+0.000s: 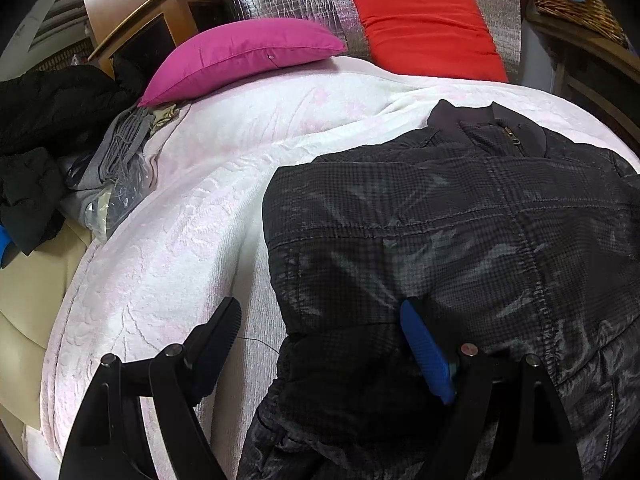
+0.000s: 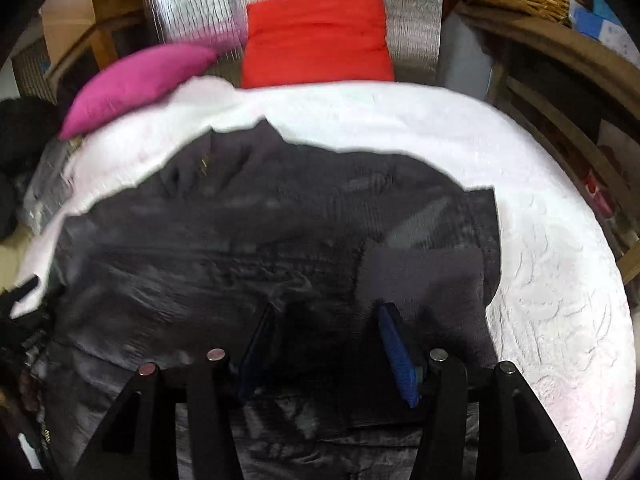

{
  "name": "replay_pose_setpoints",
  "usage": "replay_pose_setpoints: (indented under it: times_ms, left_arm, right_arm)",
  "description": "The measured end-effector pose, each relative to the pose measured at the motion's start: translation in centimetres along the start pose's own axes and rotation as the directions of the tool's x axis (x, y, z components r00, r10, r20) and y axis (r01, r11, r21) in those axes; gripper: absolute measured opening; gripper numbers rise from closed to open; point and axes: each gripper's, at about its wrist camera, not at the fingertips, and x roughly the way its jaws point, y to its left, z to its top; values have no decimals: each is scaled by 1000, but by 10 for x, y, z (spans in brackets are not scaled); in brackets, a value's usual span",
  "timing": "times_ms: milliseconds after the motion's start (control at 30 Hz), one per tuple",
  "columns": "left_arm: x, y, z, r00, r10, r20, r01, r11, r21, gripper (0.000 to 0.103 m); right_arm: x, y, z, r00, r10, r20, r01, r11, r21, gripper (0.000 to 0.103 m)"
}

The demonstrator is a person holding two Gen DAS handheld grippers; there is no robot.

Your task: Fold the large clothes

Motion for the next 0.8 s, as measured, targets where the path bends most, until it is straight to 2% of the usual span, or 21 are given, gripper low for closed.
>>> replay_pose_setpoints:
  times_ms: [67, 167, 233, 333, 433, 533, 667, 733, 800]
  left_arm:
    - [0, 0, 0, 1000, 0, 1, 0, 1000, 0, 82]
    - [0, 0, 0, 1000, 1, 1, -1, 1000, -1, 82]
    - [1, -1, 0, 1000, 4, 2, -4, 1000, 1, 82]
    - [2, -1, -1, 1000, 8, 4, -8, 1000, 3, 83]
    - [3, -2, -2, 1000, 9, 4, -9, 1000, 2, 84]
    - [4, -2, -2, 1000, 7, 2, -7, 1000, -1, 84]
    - [1, -1, 0, 1000, 8, 3, -8, 1000, -18, 84]
    - [-6, -1, 2, 1000, 5, 25, -5, 1000, -23, 84]
    - [-17, -4, 3, 998, -10, 66, 12, 1000, -20, 84]
  right_arm:
    - [-17, 4, 2, 998, 27, 58, -25, 999, -22, 58]
    - [-22, 18, 2, 995, 84, 60, -81, 995, -51, 58]
    - [-10, 30, -1, 996, 91, 19, -89, 993, -83, 58]
    - [19, 44, -13, 993, 62, -96, -74, 989, -126, 58]
    - [16, 50, -15, 996, 34, -86, -47, 986, -163, 58]
    - [0, 50, -12, 994, 93, -57, -99, 987, -127, 58]
    - [-22, 65, -10, 988, 155, 11, -151, 975, -162, 58]
    - [-26, 75, -11, 980, 196, 14, -191, 965, -178, 58]
    - [-22, 86, -15, 979, 204, -12, -202, 958, -203, 58]
